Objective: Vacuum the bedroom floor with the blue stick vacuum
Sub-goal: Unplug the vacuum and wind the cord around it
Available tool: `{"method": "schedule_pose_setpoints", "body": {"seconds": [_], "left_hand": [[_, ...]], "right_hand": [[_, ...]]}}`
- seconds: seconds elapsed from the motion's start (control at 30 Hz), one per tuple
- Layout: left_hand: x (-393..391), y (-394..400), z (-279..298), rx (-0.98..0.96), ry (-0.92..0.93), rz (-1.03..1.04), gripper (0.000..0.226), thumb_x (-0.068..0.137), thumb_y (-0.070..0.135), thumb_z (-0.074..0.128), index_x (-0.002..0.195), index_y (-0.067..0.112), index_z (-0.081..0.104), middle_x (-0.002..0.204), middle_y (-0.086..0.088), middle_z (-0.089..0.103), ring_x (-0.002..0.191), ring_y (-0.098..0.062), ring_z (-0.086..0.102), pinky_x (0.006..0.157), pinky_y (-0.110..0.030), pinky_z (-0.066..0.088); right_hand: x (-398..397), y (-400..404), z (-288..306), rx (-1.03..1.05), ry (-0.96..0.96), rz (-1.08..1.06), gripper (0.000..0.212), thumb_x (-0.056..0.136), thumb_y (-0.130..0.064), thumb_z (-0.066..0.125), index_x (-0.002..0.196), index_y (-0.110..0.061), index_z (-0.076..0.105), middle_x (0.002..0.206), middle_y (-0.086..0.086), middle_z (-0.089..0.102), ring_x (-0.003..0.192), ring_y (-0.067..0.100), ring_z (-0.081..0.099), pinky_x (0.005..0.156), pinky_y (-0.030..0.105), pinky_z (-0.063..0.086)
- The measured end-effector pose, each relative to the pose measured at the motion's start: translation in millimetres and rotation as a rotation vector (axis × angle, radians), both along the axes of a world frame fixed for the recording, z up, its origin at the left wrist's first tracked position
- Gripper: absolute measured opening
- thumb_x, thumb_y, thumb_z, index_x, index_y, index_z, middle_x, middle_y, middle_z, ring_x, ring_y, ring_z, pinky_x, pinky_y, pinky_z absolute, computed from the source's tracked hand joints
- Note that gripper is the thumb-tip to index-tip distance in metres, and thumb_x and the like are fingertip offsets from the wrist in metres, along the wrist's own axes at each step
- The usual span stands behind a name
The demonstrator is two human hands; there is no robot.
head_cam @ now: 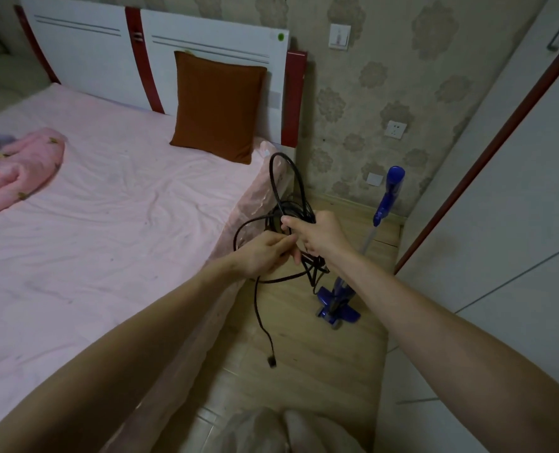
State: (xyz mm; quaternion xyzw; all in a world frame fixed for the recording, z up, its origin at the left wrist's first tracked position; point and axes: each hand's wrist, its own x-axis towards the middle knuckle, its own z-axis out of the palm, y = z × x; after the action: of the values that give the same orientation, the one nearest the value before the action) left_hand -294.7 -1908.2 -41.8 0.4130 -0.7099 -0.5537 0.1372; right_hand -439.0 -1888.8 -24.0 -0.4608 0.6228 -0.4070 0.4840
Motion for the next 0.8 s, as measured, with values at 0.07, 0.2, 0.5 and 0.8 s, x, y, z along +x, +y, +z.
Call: {"method": "schedule_pose_setpoints", "body": {"seconds": [0.07, 0.2, 0.5, 0.8], "left_hand": [[2.3, 1.2, -0.6, 0.028, 0.020, 0.002, 0.047, 0.105, 0.033, 0.031, 0.082, 0.010, 0.064, 0.055, 0.005, 0.035, 0.050, -0.011, 0.031, 0.050, -0.026, 0.028], [6.0, 8.9, -3.1, -0.060, 0.026, 0.011, 0.035, 0.104, 0.025, 0.037, 0.085, 0.013, 0.063, 0.059, 0.005, 0.041, 0.049, -0.004, 0.040, 0.052, -0.015, 0.035], [77.3, 24.0, -69.6, -0.319, -0.338, 0.307, 0.021, 0.102, 0.023, 0.040, 0.101, 0.008, 0.054, 0.069, 0.003, 0.055, 0.062, -0.012, 0.052, 0.064, -0.033, 0.044], [51.3, 10.4, -32.8, -0.166, -0.728, -0.089, 0.025, 0.099, 0.015, 0.043, 0.104, 0.010, 0.067, 0.101, -0.004, 0.064, 0.093, -0.022, 0.059, 0.074, -0.028, 0.044]], "right_hand": [[1.6, -0.2, 2.8, 0.010, 0.011, 0.021, 0.018, 0.092, -0.018, 0.065, 0.082, -0.004, 0.067, 0.039, -0.006, 0.052, 0.034, 0.002, 0.048, 0.036, 0.014, 0.036], [0.0, -14.7, 2.9, -0.023, 0.056, -0.168, 0.019, 0.088, -0.023, 0.069, 0.101, -0.009, 0.069, 0.085, 0.003, 0.070, 0.080, 0.017, 0.065, 0.069, 0.030, 0.054], [-55.2, -17.3, -20.2, 0.071, 0.198, -0.545, 0.012, 0.093, -0.026, 0.063, 0.093, -0.017, 0.055, 0.077, -0.005, 0.054, 0.084, 0.018, 0.057, 0.073, 0.031, 0.044], [-61.1, -19.6, -49.2, 0.264, 0.045, -0.628, 0.017, 0.096, -0.027, 0.055, 0.101, -0.010, 0.053, 0.069, 0.003, 0.052, 0.054, 0.014, 0.047, 0.048, 0.026, 0.038]]}}
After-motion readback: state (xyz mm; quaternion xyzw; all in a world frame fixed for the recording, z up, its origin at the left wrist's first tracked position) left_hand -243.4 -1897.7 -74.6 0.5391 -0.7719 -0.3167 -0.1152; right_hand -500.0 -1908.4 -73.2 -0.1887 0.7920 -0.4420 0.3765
